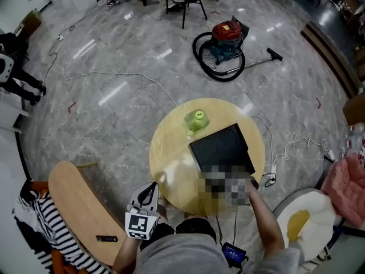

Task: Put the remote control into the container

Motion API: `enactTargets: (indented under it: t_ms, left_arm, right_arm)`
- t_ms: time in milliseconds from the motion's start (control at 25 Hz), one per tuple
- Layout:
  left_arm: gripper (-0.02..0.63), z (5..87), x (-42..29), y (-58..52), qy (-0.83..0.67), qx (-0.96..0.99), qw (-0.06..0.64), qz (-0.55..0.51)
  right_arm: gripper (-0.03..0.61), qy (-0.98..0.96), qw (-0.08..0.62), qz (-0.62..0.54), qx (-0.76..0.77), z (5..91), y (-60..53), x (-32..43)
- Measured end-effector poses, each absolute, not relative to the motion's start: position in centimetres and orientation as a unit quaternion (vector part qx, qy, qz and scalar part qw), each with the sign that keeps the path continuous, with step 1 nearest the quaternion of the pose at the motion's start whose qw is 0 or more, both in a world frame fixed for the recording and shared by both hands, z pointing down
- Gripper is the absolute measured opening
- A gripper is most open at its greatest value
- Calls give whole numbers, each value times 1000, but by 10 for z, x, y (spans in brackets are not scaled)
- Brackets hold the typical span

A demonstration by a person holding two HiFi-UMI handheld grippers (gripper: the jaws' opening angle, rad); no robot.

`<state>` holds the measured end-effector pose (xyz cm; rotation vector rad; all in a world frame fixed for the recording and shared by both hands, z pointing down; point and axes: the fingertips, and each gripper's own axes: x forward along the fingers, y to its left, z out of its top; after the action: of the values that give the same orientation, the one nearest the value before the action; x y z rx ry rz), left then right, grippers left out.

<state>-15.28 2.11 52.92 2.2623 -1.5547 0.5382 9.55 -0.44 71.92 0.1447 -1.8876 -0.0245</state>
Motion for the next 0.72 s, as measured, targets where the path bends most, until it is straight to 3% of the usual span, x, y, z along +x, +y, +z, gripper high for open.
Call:
enactTargets:
  t_ms: [720]
  left_arm:
    - [8, 532, -160, 21, -547, 799, 172, 182]
  right_arm:
    - [252, -802, 592, 1, 77, 727, -5, 95]
